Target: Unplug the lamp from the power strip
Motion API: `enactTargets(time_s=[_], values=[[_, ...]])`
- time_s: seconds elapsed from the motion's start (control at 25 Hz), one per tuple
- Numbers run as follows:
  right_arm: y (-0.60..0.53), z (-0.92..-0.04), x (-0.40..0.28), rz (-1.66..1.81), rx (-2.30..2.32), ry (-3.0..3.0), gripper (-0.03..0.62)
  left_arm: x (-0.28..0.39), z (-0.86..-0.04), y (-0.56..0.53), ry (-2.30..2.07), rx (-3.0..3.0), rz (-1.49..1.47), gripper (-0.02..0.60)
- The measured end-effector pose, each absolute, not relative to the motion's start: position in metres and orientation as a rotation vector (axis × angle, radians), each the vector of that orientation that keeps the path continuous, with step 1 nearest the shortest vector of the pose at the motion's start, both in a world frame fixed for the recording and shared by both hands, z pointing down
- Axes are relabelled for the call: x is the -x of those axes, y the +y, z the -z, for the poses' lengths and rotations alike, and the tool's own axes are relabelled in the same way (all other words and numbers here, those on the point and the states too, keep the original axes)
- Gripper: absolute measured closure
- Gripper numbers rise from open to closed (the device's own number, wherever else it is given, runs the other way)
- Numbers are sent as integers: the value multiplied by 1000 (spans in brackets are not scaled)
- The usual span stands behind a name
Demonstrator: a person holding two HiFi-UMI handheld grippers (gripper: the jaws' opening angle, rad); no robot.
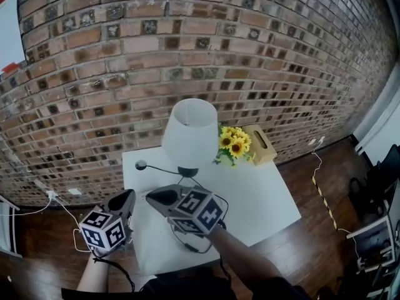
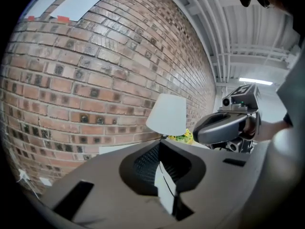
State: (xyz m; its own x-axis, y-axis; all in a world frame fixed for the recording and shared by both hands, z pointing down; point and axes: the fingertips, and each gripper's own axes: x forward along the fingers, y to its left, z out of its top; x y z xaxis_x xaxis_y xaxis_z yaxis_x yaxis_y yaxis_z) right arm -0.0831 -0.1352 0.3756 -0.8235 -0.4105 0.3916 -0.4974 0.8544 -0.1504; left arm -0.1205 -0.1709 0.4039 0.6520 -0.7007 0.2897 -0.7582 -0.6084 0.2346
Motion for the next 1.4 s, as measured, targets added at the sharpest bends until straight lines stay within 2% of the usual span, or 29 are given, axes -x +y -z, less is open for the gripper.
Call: enactTargets(time_s=[0.36,0.72,1.4], values=[[-92,-354,-25,-255,-752,-2690,602,13,-369,-128,-1136,-2621,-242,560],[-42,-358,-108,-287,-790,-2725,602,-73,-369,-74,-1103,-2637,-304,559],[3,-374,-175,-446,-954,-2713,602,-142,-379,-34,-929,-2666,-386,560]])
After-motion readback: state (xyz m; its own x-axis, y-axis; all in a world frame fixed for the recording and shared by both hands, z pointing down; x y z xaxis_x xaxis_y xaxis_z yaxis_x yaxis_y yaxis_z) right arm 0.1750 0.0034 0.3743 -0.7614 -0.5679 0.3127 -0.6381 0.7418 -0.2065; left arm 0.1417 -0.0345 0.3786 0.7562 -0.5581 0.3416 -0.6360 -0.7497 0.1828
